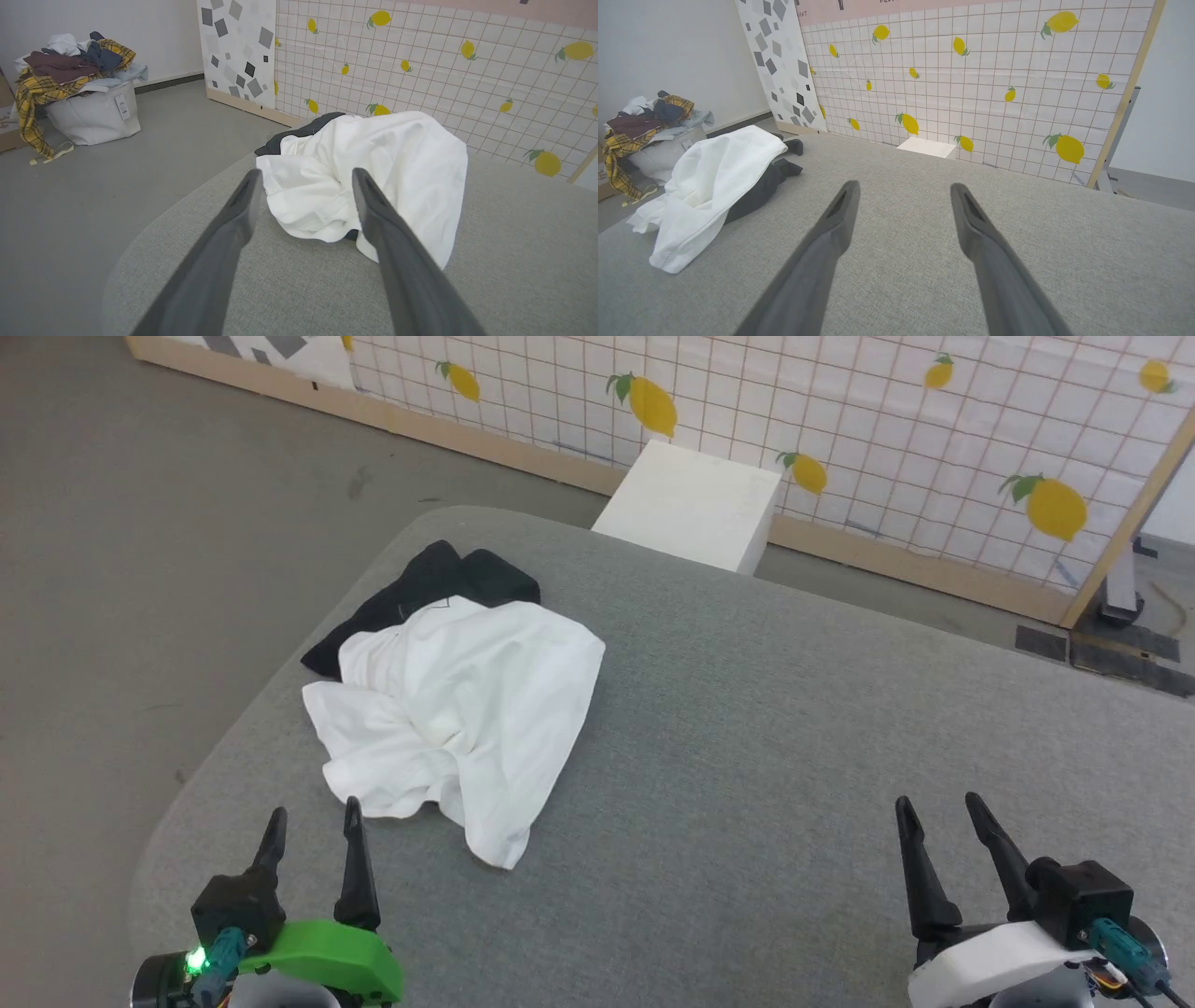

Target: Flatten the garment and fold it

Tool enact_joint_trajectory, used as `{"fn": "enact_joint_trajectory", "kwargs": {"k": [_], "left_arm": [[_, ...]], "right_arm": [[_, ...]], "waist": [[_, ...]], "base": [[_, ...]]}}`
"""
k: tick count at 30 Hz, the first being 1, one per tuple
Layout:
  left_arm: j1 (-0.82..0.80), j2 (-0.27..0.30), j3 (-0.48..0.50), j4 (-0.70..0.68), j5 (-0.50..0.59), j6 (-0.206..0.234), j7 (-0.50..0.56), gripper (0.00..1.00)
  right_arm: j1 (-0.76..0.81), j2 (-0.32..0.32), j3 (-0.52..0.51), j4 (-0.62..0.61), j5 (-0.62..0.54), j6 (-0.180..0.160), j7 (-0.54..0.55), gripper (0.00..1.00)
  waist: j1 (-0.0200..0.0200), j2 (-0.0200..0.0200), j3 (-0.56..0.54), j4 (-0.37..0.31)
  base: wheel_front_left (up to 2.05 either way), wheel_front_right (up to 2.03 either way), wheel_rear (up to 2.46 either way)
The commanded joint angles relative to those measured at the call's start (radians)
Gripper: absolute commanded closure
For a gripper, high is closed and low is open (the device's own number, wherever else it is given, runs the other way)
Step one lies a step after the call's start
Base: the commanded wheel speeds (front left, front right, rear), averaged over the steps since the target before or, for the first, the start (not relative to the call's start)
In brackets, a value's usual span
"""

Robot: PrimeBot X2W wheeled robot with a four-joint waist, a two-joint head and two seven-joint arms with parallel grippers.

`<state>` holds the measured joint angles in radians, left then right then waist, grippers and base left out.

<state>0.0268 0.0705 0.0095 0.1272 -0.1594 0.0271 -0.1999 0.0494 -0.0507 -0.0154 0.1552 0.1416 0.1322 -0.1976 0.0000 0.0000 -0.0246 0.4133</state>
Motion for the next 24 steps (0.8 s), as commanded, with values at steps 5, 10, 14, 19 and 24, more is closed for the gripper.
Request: {"fn": "enact_joint_trajectory", "kwargs": {"k": [5,10,14,19,24], "left_arm": [[0.022,0.012,0.0,0.006,-0.007,0.01,-0.019,0.0],[0.027,0.018,-0.001,0.009,-0.009,0.017,-0.029,0.0],[0.03,0.02,-0.001,0.009,-0.015,0.022,-0.038,0.0],[0.036,0.022,-0.001,0.014,-0.025,0.027,-0.048,0.0],[0.041,0.026,-0.002,0.022,-0.036,0.03,-0.058,0.0]], "right_arm": [[0.019,0.0,0.003,0.011,0.017,-0.001,-0.021,0.0],[0.021,0.0,0.002,0.024,0.025,-0.001,-0.031,0.0],[0.021,0.0,0.001,0.037,0.032,-0.001,-0.04,0.0],[0.021,0.0,-0.001,0.049,0.035,-0.001,-0.05,0.0],[0.028,0.001,-0.002,0.057,0.044,-0.001,-0.06,0.0]], "waist": [[0.0,0.0,-0.001,0.027],[0.0,0.0,-0.001,0.047],[0.0,0.0,-0.002,0.064],[0.0,0.0,-0.006,0.084],[0.0,0.0,-0.009,0.107]], "base": [[0.0,0.0,0.0],[0.0,0.0,0.0],[0.0,0.0,0.0],[0.0,0.0,0.0],[0.0,0.0,0.0]]}}
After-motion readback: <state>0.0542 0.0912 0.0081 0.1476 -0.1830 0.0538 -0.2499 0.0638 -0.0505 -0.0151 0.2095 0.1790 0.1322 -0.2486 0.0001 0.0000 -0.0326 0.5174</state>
